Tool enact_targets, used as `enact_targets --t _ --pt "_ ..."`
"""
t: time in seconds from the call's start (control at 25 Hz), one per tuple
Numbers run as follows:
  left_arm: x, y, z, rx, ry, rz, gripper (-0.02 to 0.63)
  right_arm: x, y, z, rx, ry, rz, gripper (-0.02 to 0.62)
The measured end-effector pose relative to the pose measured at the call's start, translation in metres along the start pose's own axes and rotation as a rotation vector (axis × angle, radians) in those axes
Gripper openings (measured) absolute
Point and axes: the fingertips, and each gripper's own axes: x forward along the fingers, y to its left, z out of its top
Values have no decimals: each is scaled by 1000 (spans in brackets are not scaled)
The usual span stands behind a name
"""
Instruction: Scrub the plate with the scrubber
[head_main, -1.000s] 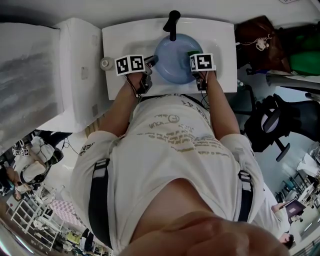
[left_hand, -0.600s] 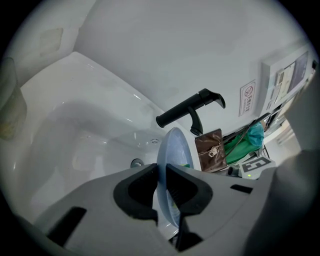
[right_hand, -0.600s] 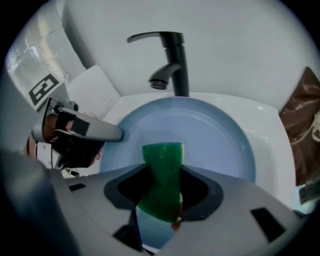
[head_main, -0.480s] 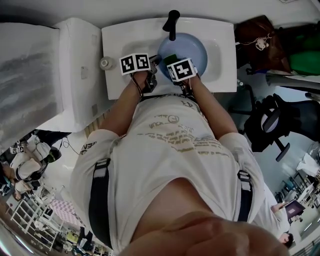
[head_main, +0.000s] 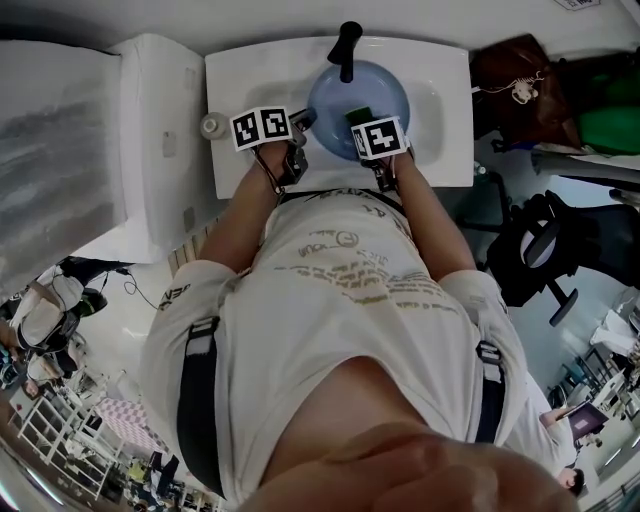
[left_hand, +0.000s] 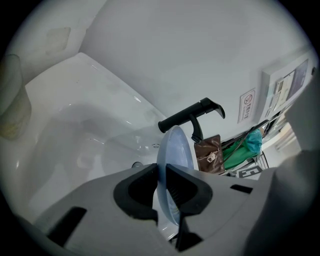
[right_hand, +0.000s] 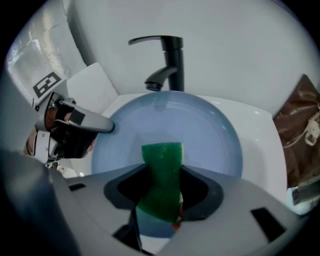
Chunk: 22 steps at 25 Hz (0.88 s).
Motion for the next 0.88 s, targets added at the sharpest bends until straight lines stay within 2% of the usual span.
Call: enact_targets --t 0.2,0.36,0.48,0.88 --pt "-6 7 9 -21 -24 1 61 -6 -40 -11 41 11 -89 195" --pt "-4 7 10 -15 -22 3 61 -6 -42 -17 83 19 -78 195" --pt "-2 6 9 -24 -22 7 61 -4 -26 -17 87 23 -30 195" --pt "2 -3 5 -11 -14 14 63 -2 60 -9 -159 74 106 195"
